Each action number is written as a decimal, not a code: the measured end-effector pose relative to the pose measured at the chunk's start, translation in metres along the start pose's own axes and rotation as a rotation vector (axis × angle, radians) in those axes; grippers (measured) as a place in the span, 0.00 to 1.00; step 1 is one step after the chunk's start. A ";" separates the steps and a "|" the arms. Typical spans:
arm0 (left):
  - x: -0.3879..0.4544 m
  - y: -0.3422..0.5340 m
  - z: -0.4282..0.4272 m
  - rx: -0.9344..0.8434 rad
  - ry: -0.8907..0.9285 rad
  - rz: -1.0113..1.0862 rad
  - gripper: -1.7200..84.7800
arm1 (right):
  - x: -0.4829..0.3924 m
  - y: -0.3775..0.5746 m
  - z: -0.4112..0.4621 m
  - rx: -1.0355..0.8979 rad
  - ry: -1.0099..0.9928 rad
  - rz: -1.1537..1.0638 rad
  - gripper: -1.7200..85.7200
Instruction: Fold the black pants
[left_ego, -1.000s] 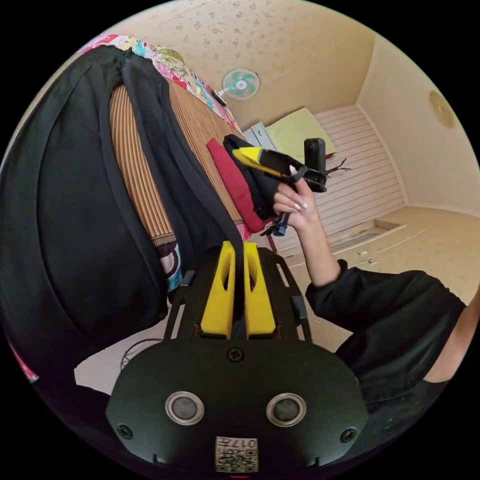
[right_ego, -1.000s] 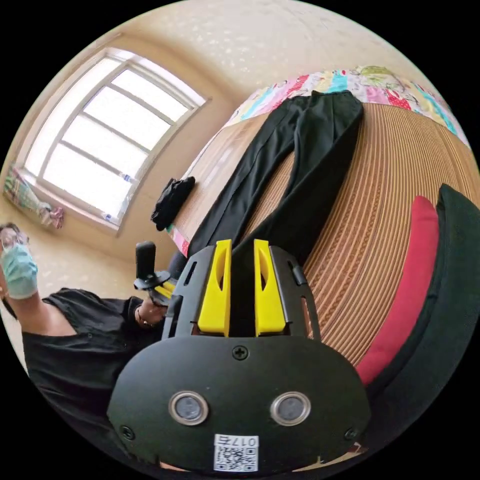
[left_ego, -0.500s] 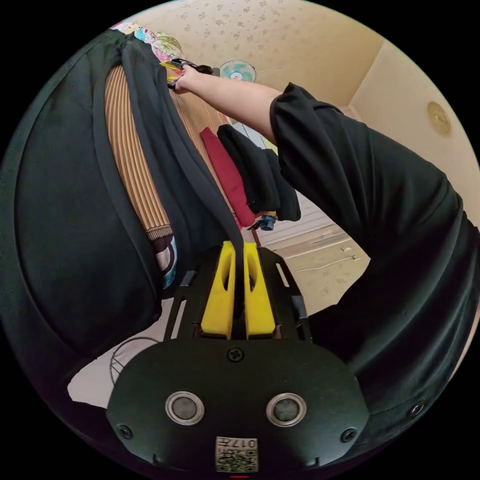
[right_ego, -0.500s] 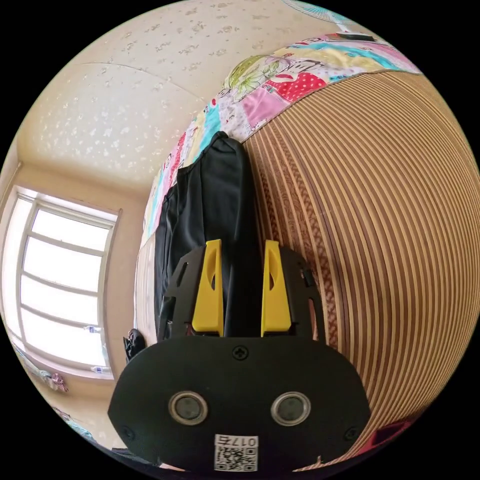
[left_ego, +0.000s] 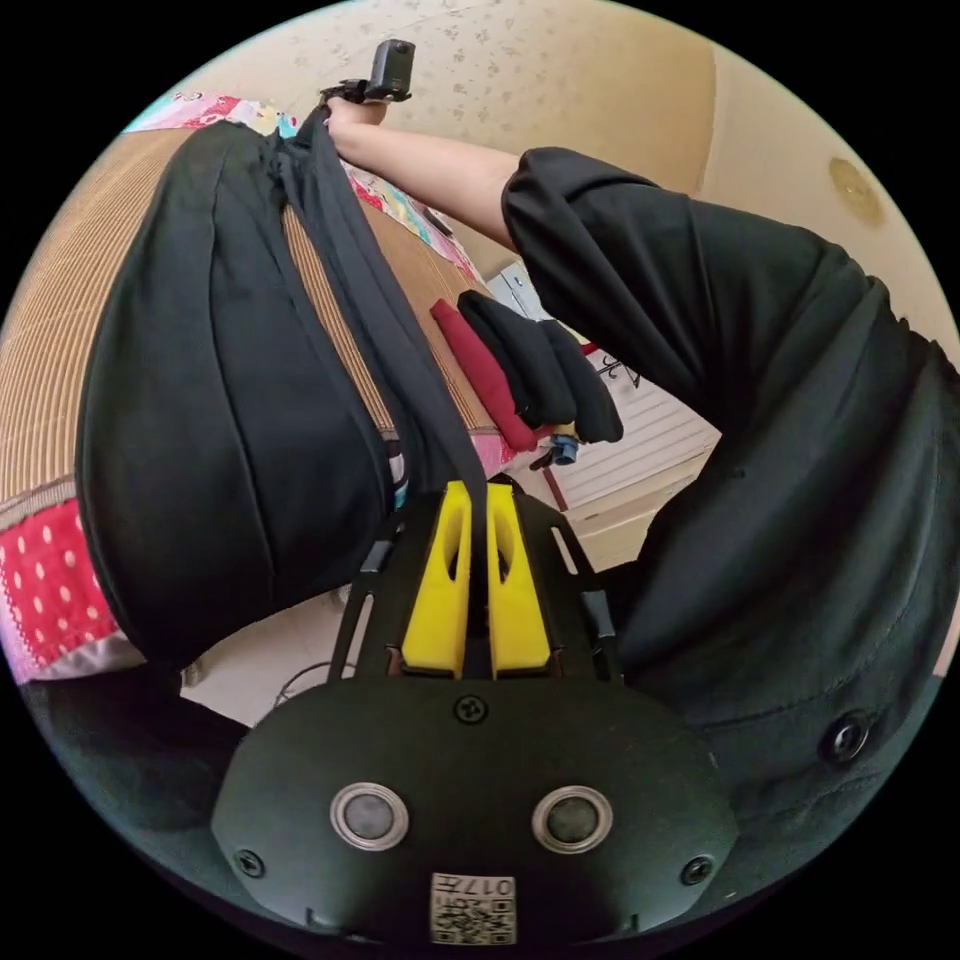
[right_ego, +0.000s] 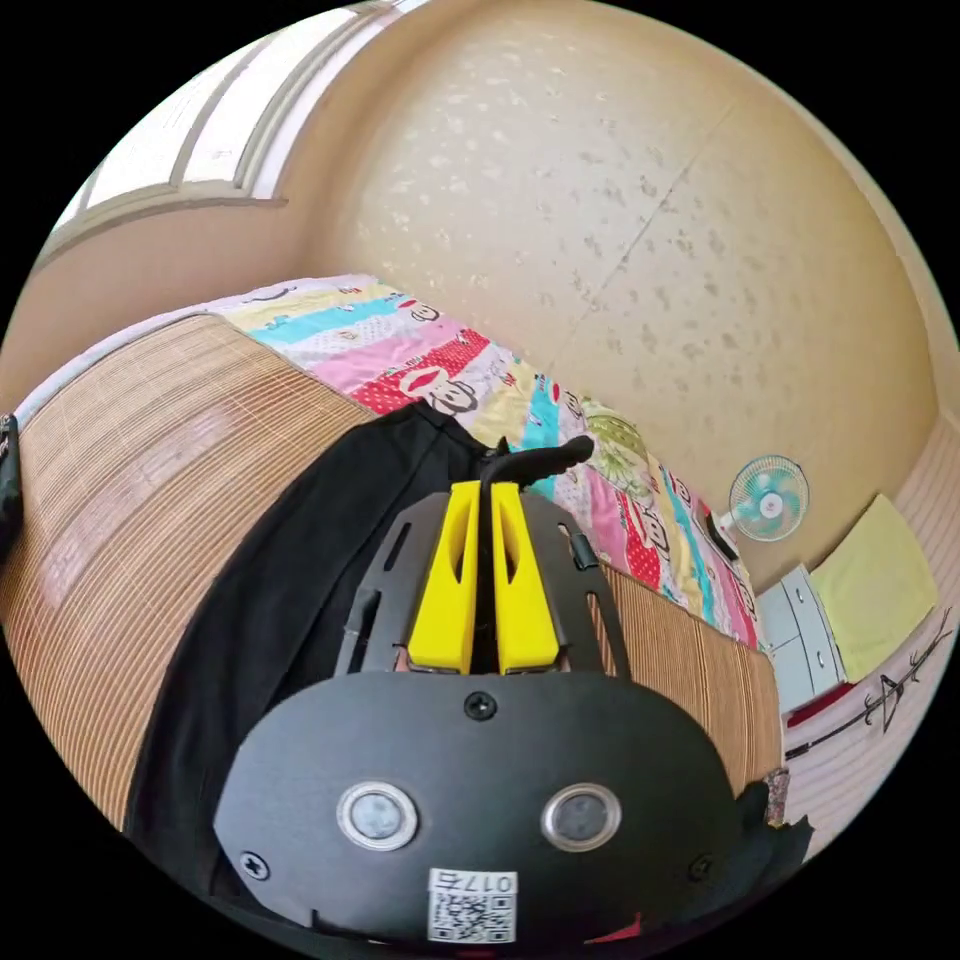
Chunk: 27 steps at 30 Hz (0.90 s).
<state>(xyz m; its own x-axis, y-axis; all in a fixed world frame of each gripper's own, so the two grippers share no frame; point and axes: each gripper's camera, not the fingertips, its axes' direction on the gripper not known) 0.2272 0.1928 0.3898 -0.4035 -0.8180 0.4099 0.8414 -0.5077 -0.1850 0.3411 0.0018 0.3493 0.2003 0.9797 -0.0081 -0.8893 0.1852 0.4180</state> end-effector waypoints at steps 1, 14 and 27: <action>-0.001 0.011 -0.011 0.017 -0.040 -0.033 0.02 | -0.022 -0.008 0.000 -0.013 -0.075 0.004 0.04; -0.049 0.075 -0.099 0.245 -0.270 -0.230 0.11 | 0.005 0.145 -0.056 -0.254 -0.859 0.061 0.06; -0.079 -0.026 -0.030 0.135 -0.374 -0.216 0.12 | 0.024 0.440 -0.190 -0.324 -1.015 0.397 0.13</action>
<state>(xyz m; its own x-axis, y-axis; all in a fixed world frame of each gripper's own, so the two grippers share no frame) 0.2266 0.2623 0.3351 -0.4378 -0.5307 0.7258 0.8017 -0.5958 0.0478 -0.1234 0.1212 0.3602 -0.0103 0.4862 0.8738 -0.9991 0.0314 -0.0292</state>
